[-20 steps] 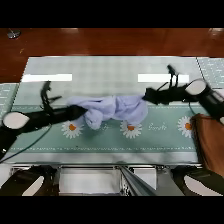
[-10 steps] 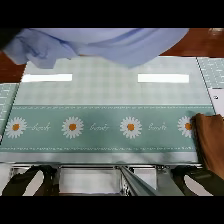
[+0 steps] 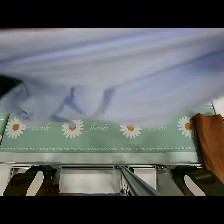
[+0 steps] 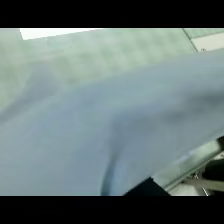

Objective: Fold the shirts.

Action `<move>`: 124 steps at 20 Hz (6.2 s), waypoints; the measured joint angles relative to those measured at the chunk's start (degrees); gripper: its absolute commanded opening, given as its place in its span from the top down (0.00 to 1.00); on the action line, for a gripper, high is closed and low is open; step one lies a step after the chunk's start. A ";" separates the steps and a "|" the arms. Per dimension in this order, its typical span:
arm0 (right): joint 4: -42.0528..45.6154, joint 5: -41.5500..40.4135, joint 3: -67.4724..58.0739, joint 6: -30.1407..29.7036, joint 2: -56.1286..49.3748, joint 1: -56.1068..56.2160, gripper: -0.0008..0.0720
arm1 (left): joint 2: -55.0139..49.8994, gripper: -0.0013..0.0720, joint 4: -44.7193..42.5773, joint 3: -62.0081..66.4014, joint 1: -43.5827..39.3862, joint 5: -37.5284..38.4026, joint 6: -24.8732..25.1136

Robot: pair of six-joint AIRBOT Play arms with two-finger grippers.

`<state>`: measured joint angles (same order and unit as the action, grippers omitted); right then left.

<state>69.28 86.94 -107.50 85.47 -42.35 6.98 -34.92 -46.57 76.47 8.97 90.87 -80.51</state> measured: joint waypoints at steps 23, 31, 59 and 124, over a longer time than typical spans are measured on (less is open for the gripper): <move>-17.77 -34.91 34.53 -2.56 -38.91 -9.99 0.56 | -43.28 0.24 8.35 -22.38 -7.54 -30.64 6.25; -25.44 -26.71 27.15 -4.76 -47.01 -17.16 0.14 | -47.82 0.02 4.04 -13.00 0.26 -15.39 4.15; -22.88 -22.16 80.98 -12.37 -5.27 -38.62 0.14 | -17.14 0.95 44.85 -63.73 -3.30 -51.52 26.51; -3.98 -11.69 -7.15 0.55 0.15 -12.92 0.96 | -1.53 0.95 -6.67 27.08 20.61 -27.67 2.95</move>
<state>65.30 75.24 -114.65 86.02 -42.19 -5.93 -36.45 -53.23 103.55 29.58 63.20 -77.56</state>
